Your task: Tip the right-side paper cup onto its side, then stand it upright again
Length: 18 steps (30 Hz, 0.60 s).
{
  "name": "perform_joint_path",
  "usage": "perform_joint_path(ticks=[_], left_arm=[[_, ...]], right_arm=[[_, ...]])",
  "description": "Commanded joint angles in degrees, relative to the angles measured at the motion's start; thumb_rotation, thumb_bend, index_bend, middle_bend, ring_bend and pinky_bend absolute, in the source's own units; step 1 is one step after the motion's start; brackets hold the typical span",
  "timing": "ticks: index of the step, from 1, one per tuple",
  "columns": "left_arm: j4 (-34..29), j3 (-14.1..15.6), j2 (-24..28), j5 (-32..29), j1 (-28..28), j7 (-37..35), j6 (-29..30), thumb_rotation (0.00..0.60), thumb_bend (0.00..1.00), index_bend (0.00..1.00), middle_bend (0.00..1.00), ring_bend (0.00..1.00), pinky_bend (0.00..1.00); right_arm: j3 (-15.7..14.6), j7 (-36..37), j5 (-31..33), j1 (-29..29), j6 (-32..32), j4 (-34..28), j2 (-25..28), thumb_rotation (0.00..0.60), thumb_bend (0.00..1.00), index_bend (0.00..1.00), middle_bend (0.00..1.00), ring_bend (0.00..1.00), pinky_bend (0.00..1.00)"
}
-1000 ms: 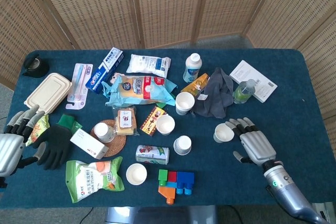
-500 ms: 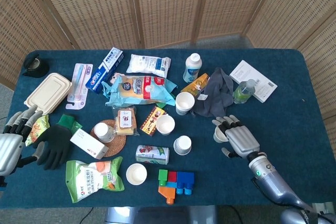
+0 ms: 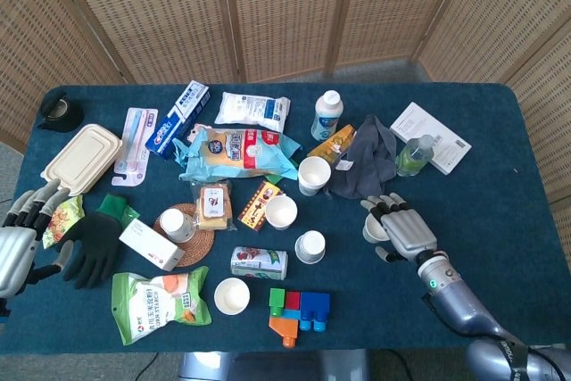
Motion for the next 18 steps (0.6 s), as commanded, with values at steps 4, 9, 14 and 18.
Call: perform_joint_path(ticks=[4,9,14,18], left_arm=[[0.11,0.07,-0.21,-0.27,0.20,0.10,0.12,0.600,0.51,0.00,0.00,0.00,0.02],[0.25,0.18,-0.21,-0.44,0.47,0.10,0.31,0.600,0.51,0.00,0.00,0.00,0.02],[0.48,0.11,-0.24,-0.43,0.71,-0.27,0.78,0.600,0.51,0.00,0.00,0.00,0.02],[0.71,0.17,-0.38,-0.36,0.60,-0.49,0.48,0.600,0.51,0.00,0.00,0.00,0.02]], right_arm=[[-0.07,2.04,-1.38,0.10,0.35,2.27,-1.30,0.600,0.43,0.13,0.12,0.01,0.30],[-0.02,4.17,-1.90,0.38,-0.31,4.68,-2.62,0.600,0.45,0.24,0.22,0.11,0.46],[0.19,6.32,-3.01,0.14,0.09,5.67,-2.96,0.600,0.45,0.30,0.27,0.17,0.53],[0.45,8.39,-3.61,-0.17,0.24,5.57,-2.59,0.600,0.45,0.31,0.27,0.17,0.54]])
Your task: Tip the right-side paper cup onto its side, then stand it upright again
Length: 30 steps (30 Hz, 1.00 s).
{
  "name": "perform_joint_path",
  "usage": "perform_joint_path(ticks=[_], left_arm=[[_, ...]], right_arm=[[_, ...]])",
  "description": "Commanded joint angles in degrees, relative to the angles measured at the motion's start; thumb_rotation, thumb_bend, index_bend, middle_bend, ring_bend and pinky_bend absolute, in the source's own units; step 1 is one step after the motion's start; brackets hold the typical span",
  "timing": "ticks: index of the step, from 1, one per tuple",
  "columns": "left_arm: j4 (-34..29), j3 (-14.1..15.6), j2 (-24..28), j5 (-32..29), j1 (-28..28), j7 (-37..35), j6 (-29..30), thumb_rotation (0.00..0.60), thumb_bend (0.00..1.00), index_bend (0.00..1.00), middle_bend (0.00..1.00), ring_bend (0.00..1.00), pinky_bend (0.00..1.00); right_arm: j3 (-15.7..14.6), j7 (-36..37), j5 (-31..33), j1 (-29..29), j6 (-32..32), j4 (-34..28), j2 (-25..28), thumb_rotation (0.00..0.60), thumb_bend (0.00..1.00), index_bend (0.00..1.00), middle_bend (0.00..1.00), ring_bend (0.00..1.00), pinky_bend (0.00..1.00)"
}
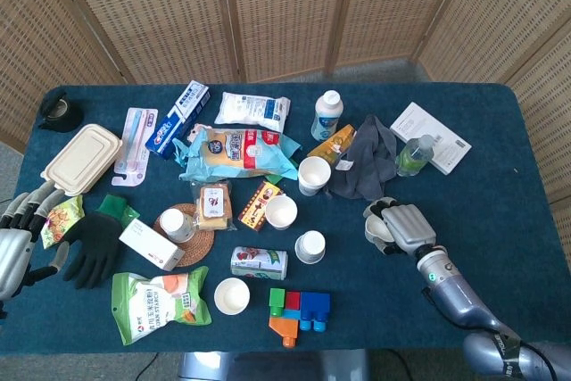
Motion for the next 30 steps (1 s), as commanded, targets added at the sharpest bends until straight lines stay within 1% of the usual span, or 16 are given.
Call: perform_joint_path(ticks=[1,5,11,17,21,25,30], left_arm=[[0.10,0.00,-0.07,-0.02,-0.09,-0.10,-0.18,0.600,0.51,0.00,0.00,0.00,0.02],[0.28,-0.10,-0.09,-0.12,-0.15,-0.31,-0.23,0.600,0.51,0.00,0.00,0.00,0.02],[0.45,-0.20,0.03,-0.18,-0.22,-0.64,-0.30,0.600,0.51,0.00,0.00,0.00,0.02],[0.36,-0.20,0.17,0.09,-0.23,-0.67,-0.20,0.600,0.51,0.00,0.00,0.00,0.02],[0.15,-0.23,0.35,0.26,-0.17,-0.58,0.03,0.600,0.51,0.00,0.00,0.00,0.02],[-0.13,-0.18,0.55,0.32,-0.07,-0.34,0.15,0.600,0.51,0.00,0.00,0.00,0.02],[-0.68,-0.15,0.84,0.53,0.06,0.11,0.42,0.600,0.51,0.00,0.00,0.00,0.02]], right_arm=[[0.36,1.94,-0.38,-0.28,-0.03,-0.22,0.40,0.600,0.45,0.31,0.27,0.17,0.54],[1.74,7.93,-0.51,-0.69,-1.26,-1.33,1.81,0.600,0.45,0.31,0.27,0.17,0.54],[4.76,22.48,-0.59,-1.36,-5.88,-1.56,4.11,0.600,0.45,0.30,0.27,0.17,0.54],[7.84,40.62,-3.22,-2.49,-11.73,0.05,5.24,0.600,0.45,0.30,0.27,0.17,0.53],[9.57,54.29,-7.59,-3.43,-15.33,3.00,5.28,0.600,0.45,0.29,0.27,0.17,0.50],[9.43,62.83,-12.88,-3.84,-16.08,6.80,4.33,0.600,0.45,0.29,0.26,0.17,0.47],[7.63,70.49,-18.29,-3.45,-15.90,11.92,2.55,0.600,0.44,0.28,0.26,0.15,0.43]])
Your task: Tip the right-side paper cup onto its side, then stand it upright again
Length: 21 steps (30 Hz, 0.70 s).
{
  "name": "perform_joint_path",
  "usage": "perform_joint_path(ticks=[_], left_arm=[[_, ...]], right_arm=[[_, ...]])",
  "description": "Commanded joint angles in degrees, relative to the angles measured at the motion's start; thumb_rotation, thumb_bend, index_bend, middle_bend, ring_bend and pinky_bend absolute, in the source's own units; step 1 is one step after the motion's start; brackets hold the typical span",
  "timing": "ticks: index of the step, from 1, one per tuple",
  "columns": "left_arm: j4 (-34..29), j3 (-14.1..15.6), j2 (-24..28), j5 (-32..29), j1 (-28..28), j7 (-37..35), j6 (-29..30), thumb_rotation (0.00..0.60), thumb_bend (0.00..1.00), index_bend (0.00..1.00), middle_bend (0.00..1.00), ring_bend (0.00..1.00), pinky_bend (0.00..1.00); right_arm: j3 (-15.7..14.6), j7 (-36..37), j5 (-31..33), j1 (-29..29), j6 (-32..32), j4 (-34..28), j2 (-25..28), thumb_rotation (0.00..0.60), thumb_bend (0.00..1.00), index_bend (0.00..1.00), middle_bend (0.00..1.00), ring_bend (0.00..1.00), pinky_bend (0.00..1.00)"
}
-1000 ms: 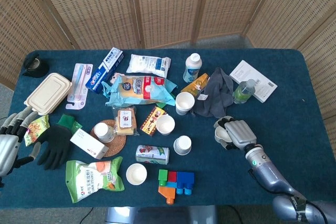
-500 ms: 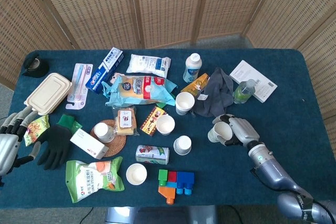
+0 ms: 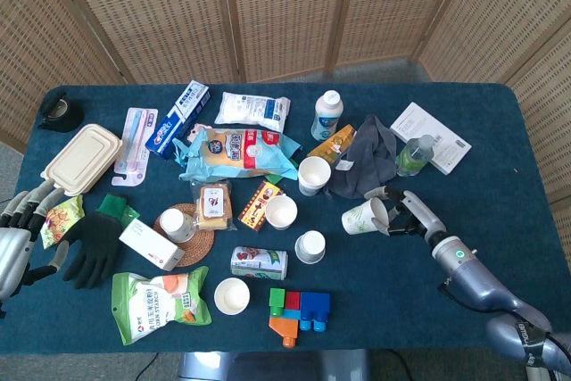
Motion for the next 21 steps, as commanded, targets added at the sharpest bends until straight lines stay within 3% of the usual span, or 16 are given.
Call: perform_joint_path(ticks=[1,15,17,21], left_arm=[[-0.30,0.00,0.20,0.11,0.09,0.23,0.20,0.600,0.51,0.00,0.00,0.00,0.02],[-1.26,0.36,0.59,1.05,0.71,0.80,1.16,0.600,0.51,0.00,0.00,0.00,0.02],[-1.22,0.39,0.58,1.22,0.77,0.72,1.29,0.600,0.51,0.00,0.00,0.00,0.02],[-1.13,0.41,0.54,1.68,0.87,0.42,1.64,0.600,0.51,0.00,0.00,0.00,0.02]], right_arm=[[-1.15,6.73,-5.36,0.00,-0.85,5.21,-1.66,0.600,0.44,0.28,0.26,0.15,0.42],[-6.04,16.51,-9.46,1.47,1.44,13.27,-3.91,0.600,0.43,0.25,0.24,0.09,0.34],[-6.74,17.10,-9.47,1.50,1.39,13.94,-3.98,0.600,0.42,0.22,0.21,0.05,0.28],[-7.87,18.44,-9.10,1.06,2.14,15.19,-3.75,0.600,0.40,0.04,0.04,0.00,0.01]])
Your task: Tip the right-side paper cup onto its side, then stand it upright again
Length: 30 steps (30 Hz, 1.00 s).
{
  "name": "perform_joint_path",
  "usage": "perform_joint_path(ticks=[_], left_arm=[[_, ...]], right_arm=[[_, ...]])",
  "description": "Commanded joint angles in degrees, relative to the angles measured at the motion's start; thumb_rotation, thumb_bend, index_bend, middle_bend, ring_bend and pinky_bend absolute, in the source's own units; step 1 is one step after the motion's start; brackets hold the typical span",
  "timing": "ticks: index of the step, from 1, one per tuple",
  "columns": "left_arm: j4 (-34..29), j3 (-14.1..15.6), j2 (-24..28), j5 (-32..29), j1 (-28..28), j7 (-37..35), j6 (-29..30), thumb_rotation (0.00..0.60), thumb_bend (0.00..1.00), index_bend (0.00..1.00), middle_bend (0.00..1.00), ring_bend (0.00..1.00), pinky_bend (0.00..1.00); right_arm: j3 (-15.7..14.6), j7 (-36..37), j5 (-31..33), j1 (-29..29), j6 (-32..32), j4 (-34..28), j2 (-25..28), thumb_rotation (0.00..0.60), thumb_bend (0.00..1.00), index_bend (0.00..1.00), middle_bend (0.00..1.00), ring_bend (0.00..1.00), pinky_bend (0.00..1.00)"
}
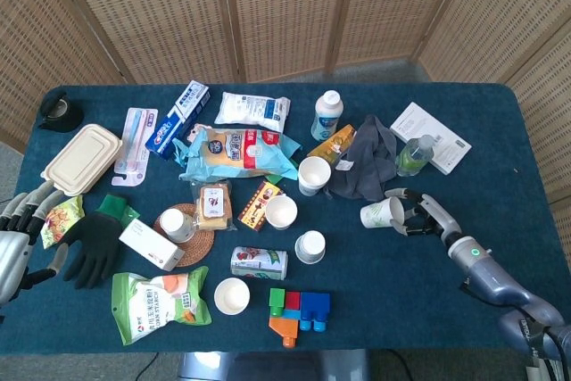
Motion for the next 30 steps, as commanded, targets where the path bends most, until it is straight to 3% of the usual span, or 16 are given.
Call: perform_joint_path(ticks=[1,11,16,30], left_arm=[[0.07,0.01,-0.04,0.27,0.07,-0.28,0.24,0.600,0.51,0.00,0.00,0.00,0.02],[0.63,0.44,-0.26,1.60,0.20,-1.39,0.55,0.600,0.51,0.00,0.00,0.00,0.02],[0.72,0.67,-0.06,2.38,0.62,-1.57,1.41,0.600,0.51,0.00,0.00,0.00,0.02],[1.04,0.67,-0.17,2.08,0.35,-1.62,0.75,0.600,0.51,0.00,0.00,0.00,0.02]], right_arm=[[-0.70,0.26,0.17,-0.45,0.95,0.66,0.42,0.600,0.40,0.02,0.01,0.00,0.00],[-1.61,-12.50,1.72,-2.69,6.72,-3.12,4.65,0.600,0.40,0.00,0.00,0.00,0.00],[-1.30,-29.27,4.17,-4.22,11.47,-6.59,5.27,0.600,0.41,0.00,0.00,0.00,0.00],[-2.80,-73.30,15.15,-3.46,14.09,-16.20,4.58,0.600,0.42,0.00,0.00,0.00,0.00]])
